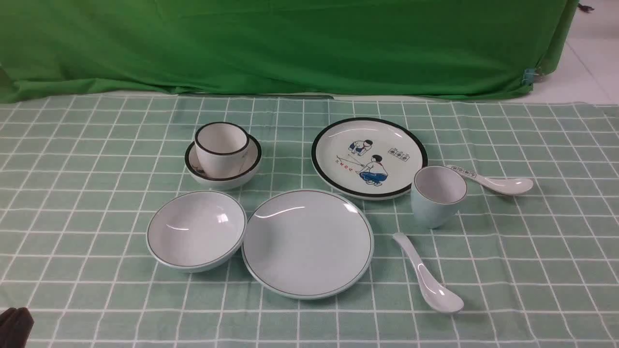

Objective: Place the bowls on the plates on the blue tablecloth, put the cups on the bowls, and place the spoons in the cups.
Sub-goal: 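Reach toward the plain white bowl and position the gripper at its rim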

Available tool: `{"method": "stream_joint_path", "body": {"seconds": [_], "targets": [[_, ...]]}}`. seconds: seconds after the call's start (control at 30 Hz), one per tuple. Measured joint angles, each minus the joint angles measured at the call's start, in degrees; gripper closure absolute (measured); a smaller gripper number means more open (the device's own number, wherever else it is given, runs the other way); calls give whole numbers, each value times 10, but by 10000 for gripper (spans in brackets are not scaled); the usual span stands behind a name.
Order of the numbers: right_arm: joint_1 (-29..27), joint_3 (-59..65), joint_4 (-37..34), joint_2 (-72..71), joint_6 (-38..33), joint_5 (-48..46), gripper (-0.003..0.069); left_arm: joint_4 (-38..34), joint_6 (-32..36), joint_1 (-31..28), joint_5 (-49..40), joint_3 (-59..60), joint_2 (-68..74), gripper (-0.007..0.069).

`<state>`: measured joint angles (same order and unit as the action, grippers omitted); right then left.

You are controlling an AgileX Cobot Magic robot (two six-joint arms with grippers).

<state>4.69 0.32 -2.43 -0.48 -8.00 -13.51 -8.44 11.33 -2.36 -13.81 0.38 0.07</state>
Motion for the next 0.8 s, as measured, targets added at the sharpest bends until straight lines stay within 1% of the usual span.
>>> {"method": "stream_joint_path", "body": {"seconds": [0.67, 0.73, 0.77, 0.8], "targets": [[0, 0, 0, 0, 0, 0, 417, 0, -1, 0, 1, 0, 0, 613], [0, 0, 0, 0, 0, 0, 417, -1, -2, 0, 13, 0, 0, 613], [0, 0, 0, 0, 0, 0, 417, -9, -12, 0, 31, 0, 0, 613], [0, 0, 0, 0, 0, 0, 417, -34, -33, 0, 56, 0, 0, 613]]}}
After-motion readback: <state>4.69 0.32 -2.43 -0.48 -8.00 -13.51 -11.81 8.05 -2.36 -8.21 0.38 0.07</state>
